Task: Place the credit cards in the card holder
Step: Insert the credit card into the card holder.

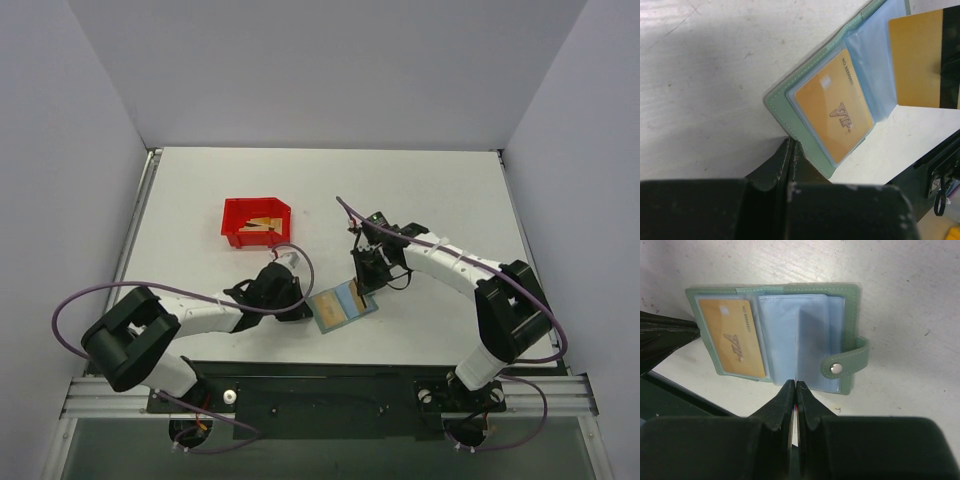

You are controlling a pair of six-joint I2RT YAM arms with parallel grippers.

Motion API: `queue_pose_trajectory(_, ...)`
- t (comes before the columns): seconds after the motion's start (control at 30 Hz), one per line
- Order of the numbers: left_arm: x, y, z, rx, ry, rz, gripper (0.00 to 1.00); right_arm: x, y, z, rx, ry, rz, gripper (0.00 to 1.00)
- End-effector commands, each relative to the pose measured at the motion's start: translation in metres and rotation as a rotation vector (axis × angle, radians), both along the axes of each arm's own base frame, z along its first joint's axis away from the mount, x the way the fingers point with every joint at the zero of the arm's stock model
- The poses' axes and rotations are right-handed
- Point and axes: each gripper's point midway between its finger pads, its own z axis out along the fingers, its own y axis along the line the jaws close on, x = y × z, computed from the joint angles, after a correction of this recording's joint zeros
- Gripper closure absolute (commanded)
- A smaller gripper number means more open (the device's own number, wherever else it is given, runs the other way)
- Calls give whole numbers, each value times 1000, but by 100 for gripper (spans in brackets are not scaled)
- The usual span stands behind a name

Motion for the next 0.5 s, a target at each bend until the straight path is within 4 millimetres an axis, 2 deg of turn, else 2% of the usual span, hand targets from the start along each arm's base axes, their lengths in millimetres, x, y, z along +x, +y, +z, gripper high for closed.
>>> queue_pose_trajectory(0.0, -3, 3, -18, 50, 34, -12, 100, 0, -5, -7, -50, -23, 12, 100)
queue_pose_trajectory(0.2, 1, 4, -24, 76, 45, -4, 100, -9, -6, -17, -62, -14, 9, 100)
queue_pose_trajectory(0.47, 34, 20, -10, 82, 6, 66, 100, -18, -2, -26, -46, 3, -16, 100)
